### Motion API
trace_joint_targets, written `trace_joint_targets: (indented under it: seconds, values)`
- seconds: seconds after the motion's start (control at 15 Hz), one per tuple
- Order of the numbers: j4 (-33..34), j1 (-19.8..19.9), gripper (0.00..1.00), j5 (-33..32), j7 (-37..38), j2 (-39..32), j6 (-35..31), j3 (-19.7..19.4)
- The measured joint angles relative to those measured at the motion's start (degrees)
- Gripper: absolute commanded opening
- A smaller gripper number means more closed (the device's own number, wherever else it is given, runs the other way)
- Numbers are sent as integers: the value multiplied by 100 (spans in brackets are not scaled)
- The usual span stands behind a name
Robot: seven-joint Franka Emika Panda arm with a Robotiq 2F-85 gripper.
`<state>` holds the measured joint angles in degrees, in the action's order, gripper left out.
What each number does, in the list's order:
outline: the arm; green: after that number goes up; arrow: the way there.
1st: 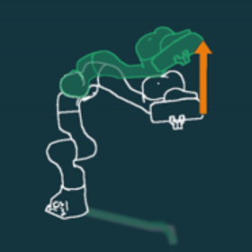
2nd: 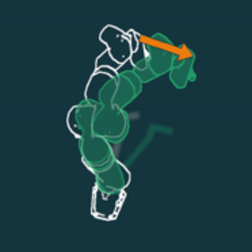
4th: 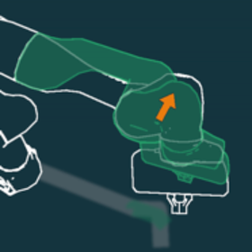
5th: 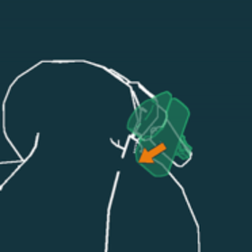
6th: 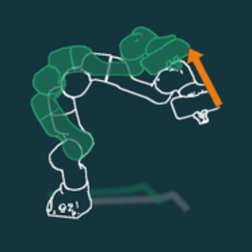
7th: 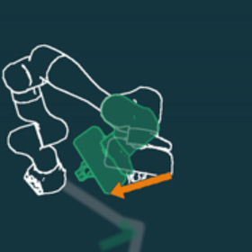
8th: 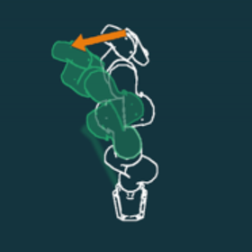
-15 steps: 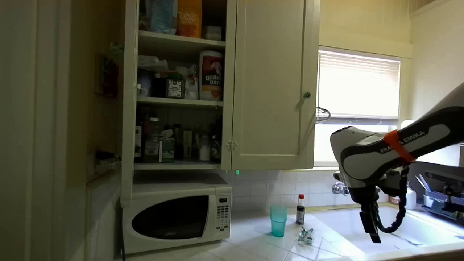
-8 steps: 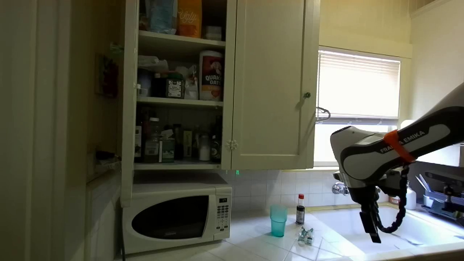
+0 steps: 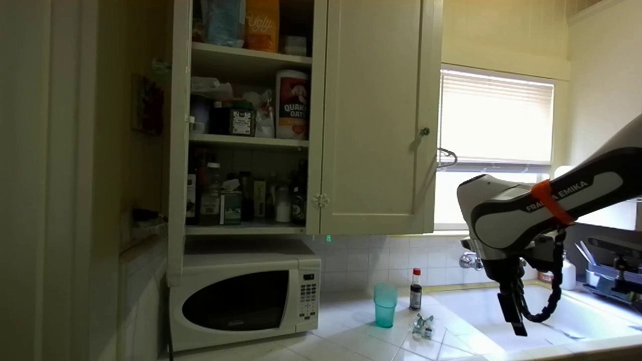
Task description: Put the blue cup in the open upper cabinet then close the cabinet.
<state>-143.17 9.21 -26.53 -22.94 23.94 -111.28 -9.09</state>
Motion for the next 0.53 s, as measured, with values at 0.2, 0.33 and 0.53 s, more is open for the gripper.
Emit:
trace_joint_targets:
  seconds: [0.2, 0.33, 0.53]
  values:
    - [5, -20, 100, 24, 35, 0, 0, -1]
    - [8, -108, 100, 100, 126, -6, -33, 13]
    - [12, -311, 100, 342, 372, -44, -287, 130]
